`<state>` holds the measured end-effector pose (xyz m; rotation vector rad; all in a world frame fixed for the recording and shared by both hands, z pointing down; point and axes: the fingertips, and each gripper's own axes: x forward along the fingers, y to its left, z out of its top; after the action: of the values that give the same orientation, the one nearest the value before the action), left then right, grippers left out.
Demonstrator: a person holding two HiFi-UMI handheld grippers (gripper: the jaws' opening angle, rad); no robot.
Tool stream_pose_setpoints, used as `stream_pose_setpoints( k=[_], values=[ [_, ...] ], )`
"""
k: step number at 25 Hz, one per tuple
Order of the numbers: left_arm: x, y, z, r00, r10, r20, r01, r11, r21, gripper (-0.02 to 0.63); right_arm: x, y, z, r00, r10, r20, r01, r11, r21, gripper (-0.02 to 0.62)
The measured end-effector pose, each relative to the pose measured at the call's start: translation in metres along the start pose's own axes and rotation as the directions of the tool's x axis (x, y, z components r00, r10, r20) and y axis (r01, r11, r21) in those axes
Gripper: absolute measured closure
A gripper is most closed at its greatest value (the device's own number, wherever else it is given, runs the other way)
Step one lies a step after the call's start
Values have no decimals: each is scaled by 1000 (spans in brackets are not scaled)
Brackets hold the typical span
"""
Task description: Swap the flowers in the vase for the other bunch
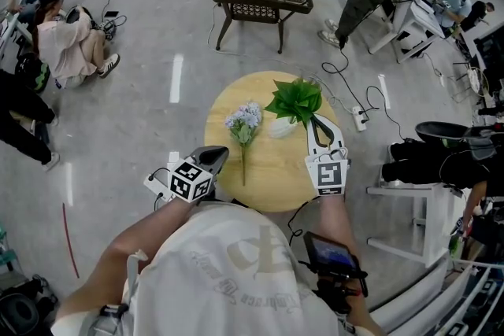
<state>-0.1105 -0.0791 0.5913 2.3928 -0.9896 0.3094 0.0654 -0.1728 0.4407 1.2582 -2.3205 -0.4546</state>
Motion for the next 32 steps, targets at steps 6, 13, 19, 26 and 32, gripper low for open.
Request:
stream_pose_setpoints(
  k=[6, 13, 19, 26, 32],
  values=[
    [-3, -2, -2, 1000, -8, 0, 8, 1000, 6, 600, -6, -11, 14, 999, -23, 37, 22, 1000, 8, 589],
    [-3, -7, -2, 1000, -17, 1, 17, 1000, 10, 600, -12, -23, 31, 996, -38, 83, 36, 999, 31, 589],
    [-5, -4, 1, 1000, -18, 4, 18, 1000, 10, 600, -11, -32, 44, 993, -43, 110, 39, 999, 36, 589],
    [-7, -3, 0, 1000, -20, 8, 20, 1000, 15, 600, -14, -43, 63, 987, -69, 146, 65, 997, 31, 589],
    [-12, -4, 0, 1000, -25, 11, 25, 1000, 15, 600, -18, -51, 78, 981, -83, 174, 80, 996, 26, 589]
  ],
)
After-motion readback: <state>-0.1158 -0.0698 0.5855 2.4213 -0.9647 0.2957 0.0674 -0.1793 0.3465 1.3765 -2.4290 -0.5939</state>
